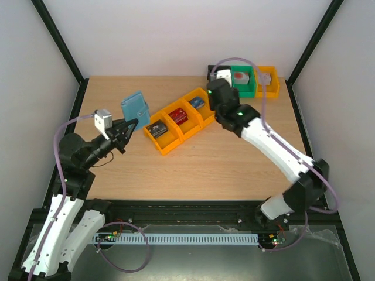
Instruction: Take the credit cards out of the card holder
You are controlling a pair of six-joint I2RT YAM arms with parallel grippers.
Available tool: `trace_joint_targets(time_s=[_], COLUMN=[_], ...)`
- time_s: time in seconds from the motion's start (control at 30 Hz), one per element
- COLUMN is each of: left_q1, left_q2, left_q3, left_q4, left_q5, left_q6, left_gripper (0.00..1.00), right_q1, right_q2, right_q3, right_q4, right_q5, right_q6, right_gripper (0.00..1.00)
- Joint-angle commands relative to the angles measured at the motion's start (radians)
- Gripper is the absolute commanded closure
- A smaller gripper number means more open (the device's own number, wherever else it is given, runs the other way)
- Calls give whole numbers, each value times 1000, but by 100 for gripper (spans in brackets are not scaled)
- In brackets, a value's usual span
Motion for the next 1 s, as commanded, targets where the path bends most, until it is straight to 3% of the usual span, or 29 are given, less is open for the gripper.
trace_joint_targets(time_s=[0.0, 0.13, 0.2, 0.37, 0.63, 0.77, 0.97], left_q1=[12, 12, 12, 6, -24, -28, -32], left_q2=[10, 26, 34, 62, 71, 69, 66], left_q3=[9, 22, 27, 52, 77, 73, 61], left_q4=[62, 72, 79, 83, 6, 3, 22], left_q5=[68, 56, 27, -17, -158, -168, -181], left_q6=[-3, -6, -24, -63, -19, -26, -38], left_gripper=[97, 98, 98, 98, 98, 98, 98], right_q1=[-8, -5, 33, 275, 457, 480, 480], right_q2=[-215, -305, -318, -203, 171, 305, 341], right_q3=[-25, -19, -26, 74, 562, 731, 743], right_q4=[-46, 3, 95, 180, -102, -234, -278], right_q5=[-145, -544, -599, -451, -263, -219, -200], right_q6=[-15, 3, 86, 111, 110, 123, 143], right_gripper=[98, 77, 75, 69, 54, 61, 69])
